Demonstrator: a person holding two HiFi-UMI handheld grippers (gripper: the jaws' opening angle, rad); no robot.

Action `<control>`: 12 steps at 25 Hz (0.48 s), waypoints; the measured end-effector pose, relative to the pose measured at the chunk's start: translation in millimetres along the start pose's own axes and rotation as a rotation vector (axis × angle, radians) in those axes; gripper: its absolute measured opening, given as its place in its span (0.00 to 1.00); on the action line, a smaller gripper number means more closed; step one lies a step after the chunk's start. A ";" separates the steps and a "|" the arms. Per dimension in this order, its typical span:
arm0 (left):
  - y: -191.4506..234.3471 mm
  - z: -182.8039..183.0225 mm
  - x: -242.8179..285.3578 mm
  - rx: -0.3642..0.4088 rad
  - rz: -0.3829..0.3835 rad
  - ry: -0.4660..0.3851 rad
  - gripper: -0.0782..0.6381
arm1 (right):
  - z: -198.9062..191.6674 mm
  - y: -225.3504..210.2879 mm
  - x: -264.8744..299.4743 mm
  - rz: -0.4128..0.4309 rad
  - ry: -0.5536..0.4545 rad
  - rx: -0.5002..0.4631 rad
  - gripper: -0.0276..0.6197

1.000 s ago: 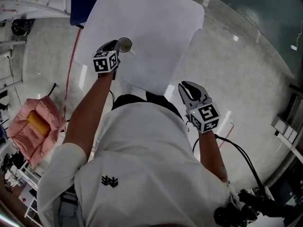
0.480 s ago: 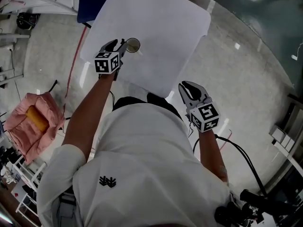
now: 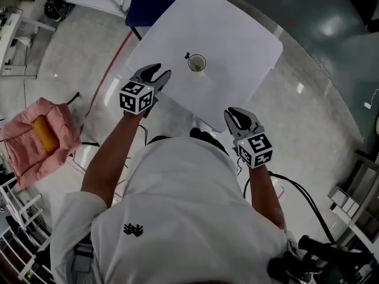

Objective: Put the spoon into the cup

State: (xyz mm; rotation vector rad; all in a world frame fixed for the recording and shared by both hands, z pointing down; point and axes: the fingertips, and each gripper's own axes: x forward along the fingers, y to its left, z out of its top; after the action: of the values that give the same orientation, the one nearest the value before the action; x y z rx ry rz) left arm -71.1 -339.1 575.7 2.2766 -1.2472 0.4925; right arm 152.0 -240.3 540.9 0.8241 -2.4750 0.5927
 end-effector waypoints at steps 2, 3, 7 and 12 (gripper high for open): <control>-2.7 3.9 -38.9 -0.014 -0.030 -0.046 0.36 | 7.8 27.4 10.1 0.011 -0.004 -0.029 0.12; -4.7 6.1 -55.1 -0.020 -0.039 -0.065 0.32 | 11.1 37.3 14.7 0.017 -0.007 -0.041 0.12; -20.1 5.2 -117.3 -0.004 -0.077 -0.092 0.14 | 15.4 79.6 25.2 0.030 -0.017 -0.056 0.09; -41.3 -9.6 -190.7 -0.035 -0.164 -0.113 0.12 | 11.6 138.9 29.5 0.045 -0.019 -0.056 0.06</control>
State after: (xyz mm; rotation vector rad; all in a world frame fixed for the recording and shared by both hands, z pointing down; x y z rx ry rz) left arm -135.1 -185.9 472.7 2.3806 -1.0997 0.2847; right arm 38.8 -158.3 513.1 0.7579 -2.5210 0.5310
